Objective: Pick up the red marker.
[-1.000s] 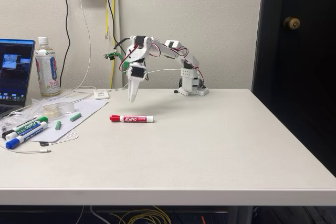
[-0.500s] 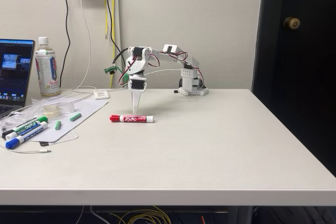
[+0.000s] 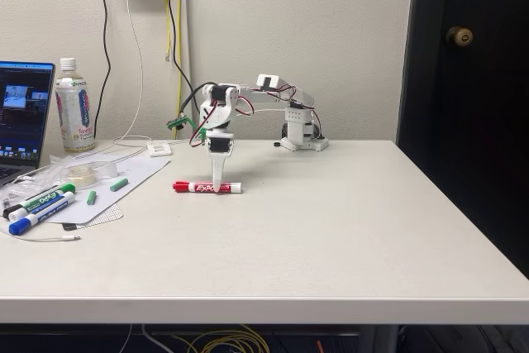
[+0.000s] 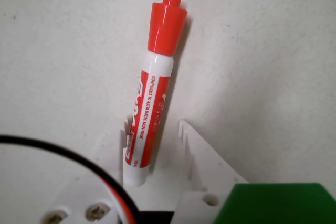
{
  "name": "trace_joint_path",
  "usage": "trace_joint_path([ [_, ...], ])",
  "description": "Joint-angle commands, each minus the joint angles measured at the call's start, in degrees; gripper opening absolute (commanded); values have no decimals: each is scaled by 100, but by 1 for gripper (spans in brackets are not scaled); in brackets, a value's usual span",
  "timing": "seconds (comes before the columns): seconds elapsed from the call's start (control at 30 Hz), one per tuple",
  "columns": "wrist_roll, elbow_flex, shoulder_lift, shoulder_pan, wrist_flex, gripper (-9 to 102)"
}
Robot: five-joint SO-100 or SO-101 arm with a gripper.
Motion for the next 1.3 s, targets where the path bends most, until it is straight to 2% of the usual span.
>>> trace_joint_path([
  [0.0,53,-255,9,-70,-53,20],
  [0.23,70,-519,-132,-97,88,12],
  [0.4,79,-2470,-1160,-105,765,8],
  [0.8,88,-2470,-1134,-132,765,0],
  [1.0,105,-2470,-1011,-167,765,0],
  [1.27,756,-2145,18,-343,773,0],
])
